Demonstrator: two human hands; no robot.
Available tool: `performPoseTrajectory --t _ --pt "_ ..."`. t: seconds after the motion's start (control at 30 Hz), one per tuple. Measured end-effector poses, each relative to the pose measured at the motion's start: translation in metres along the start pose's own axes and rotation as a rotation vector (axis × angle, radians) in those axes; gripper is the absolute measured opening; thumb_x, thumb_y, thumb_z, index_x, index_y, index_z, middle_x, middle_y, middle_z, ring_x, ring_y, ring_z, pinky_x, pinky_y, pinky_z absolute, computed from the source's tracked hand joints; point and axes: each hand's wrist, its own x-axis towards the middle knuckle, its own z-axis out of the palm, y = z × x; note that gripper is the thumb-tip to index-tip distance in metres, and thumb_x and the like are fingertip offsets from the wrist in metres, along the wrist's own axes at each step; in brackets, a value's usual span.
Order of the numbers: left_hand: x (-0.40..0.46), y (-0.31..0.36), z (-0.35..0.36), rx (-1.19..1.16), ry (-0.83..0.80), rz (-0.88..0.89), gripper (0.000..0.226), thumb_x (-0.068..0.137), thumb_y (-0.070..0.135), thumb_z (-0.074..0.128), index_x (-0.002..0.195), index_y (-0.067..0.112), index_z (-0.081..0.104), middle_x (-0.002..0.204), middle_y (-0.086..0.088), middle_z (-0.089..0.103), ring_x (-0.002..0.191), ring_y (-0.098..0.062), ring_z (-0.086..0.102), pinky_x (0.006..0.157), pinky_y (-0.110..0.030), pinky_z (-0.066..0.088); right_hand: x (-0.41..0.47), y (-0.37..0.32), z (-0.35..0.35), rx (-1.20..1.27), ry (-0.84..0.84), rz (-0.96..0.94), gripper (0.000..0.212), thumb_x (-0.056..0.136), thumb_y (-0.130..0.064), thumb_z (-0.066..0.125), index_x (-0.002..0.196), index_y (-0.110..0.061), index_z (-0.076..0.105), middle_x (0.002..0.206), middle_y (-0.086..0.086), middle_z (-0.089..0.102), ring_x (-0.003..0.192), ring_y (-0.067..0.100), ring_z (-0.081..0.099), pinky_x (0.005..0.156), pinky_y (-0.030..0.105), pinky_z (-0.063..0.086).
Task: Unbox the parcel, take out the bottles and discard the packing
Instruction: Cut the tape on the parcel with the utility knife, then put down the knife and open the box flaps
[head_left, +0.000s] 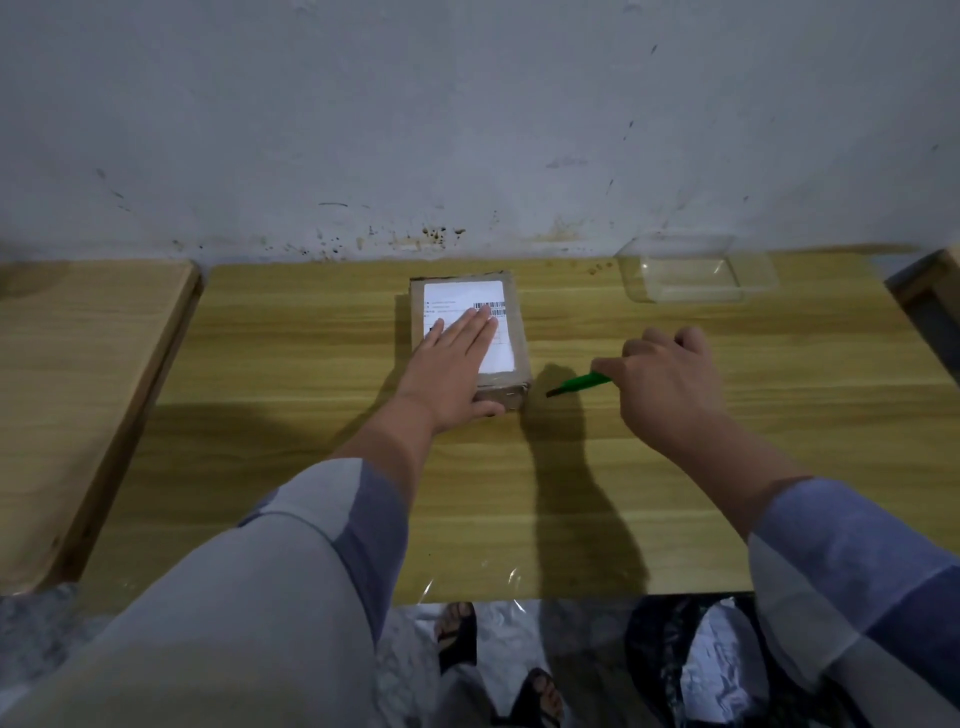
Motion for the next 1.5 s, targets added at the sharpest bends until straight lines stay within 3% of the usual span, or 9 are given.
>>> performPoseTrajectory --t 0.17,0.3,0.47,0.57,0.7,0.87,0.97,1.4,1.5 --pt "-0.001 -0.001 0.003 -0.044 0.011 -0.009 0.109 0.078 0.072 0.051 0.152 0.014 -0.004 0.161 -0.001 -0.009 0.148 -0.015 -0.009 0.122 -0.04 0.0 -0.011 0.01 0.014 0.43 -0.074 0.303 0.036 0.094 -0.026 0.046 0.128 -0.032 0.056 0.107 0.005 0.069 0.101 0.027 0.06 0.087 0.038 0.039" --pt "0.002 -0.007 0.002 -0.068 0.002 -0.013 0.109 0.078 0.072 0.052 0.152 0.017 -0.005 0.161 0.002 -0.01 0.148 -0.013 -0.009 0.121 -0.039 -0.002 -0.005 0.02 0.022 1.022 -0.219 0.62 0.035 0.094 -0.018 0.052 0.128 -0.019 0.059 0.086 0.008 0.069 0.06 0.011 0.055 0.052 0.026 0.042" --pt "0.003 -0.019 0.002 -0.111 0.016 0.0 0.109 0.076 0.072 0.054 0.153 0.019 -0.003 0.161 0.004 -0.008 0.148 -0.011 -0.008 0.121 -0.039 -0.002 0.005 0.017 0.025 1.398 -0.339 0.707 0.052 0.095 0.004 0.04 0.142 -0.018 0.04 0.105 0.011 0.069 0.088 0.019 0.06 0.07 0.027 0.044" --pt "0.004 -0.026 0.002 -0.126 0.036 0.002 0.108 0.075 0.079 0.045 0.153 0.021 0.0 0.161 0.006 -0.006 0.147 -0.008 -0.008 0.121 -0.039 -0.002 0.019 0.012 0.023 1.551 -0.321 0.744 0.052 0.093 0.002 0.046 0.141 -0.017 0.041 0.104 0.013 0.066 0.083 0.018 0.059 0.069 0.028 0.043" --pt "0.006 -0.034 0.002 -0.171 0.08 -0.011 0.102 0.076 0.084 0.024 0.153 0.021 0.005 0.161 0.008 -0.002 0.147 -0.007 -0.005 0.122 -0.04 0.0 0.039 0.003 0.029 1.353 -0.181 0.781 0.049 0.085 -0.008 0.065 0.133 -0.014 0.052 0.087 0.009 0.062 0.069 0.016 0.055 0.059 0.028 0.042" --pt "0.009 -0.034 0.007 -0.121 0.102 -0.032 0.095 0.08 0.08 0.008 0.153 0.02 0.004 0.161 0.006 -0.001 0.148 -0.008 -0.005 0.122 -0.042 0.003 0.074 -0.012 0.054 1.036 -0.084 0.747 0.044 0.085 -0.02 0.066 0.128 -0.018 0.058 0.116 0.012 0.067 0.101 0.028 0.064 0.085 0.037 0.053" --pt "0.01 -0.035 0.009 -0.117 0.097 -0.036 0.094 0.081 0.081 0.008 0.153 0.021 0.001 0.161 0.006 -0.004 0.148 -0.008 -0.007 0.122 -0.042 0.003 0.098 -0.018 0.071 0.821 -0.057 0.746 0.04 0.086 -0.033 0.063 0.124 -0.018 0.061 0.113 0.012 0.068 0.103 0.031 0.063 0.085 0.039 0.054" --pt "0.01 -0.037 0.012 -0.143 0.109 -0.015 0.093 0.083 0.081 0.011 0.153 0.02 0.004 0.161 0.004 -0.002 0.148 -0.01 -0.006 0.121 -0.042 0.002 0.141 -0.002 0.099 0.68 -0.017 0.678 0.04 0.097 -0.029 0.047 0.132 -0.011 0.047 0.132 0.017 0.039 0.107 0.035 0.054 0.092 0.036 0.045" --pt "0.009 -0.037 0.01 -0.139 0.11 -0.02 0.093 0.082 0.08 0.009 0.153 0.02 0.005 0.161 0.005 -0.002 0.148 -0.009 -0.007 0.121 -0.042 0.001 0.146 -0.012 0.091 0.641 0.146 0.651 0.042 0.095 -0.031 0.05 0.134 -0.017 0.048 0.126 0.015 0.044 0.111 0.032 0.05 0.093 0.037 0.044"
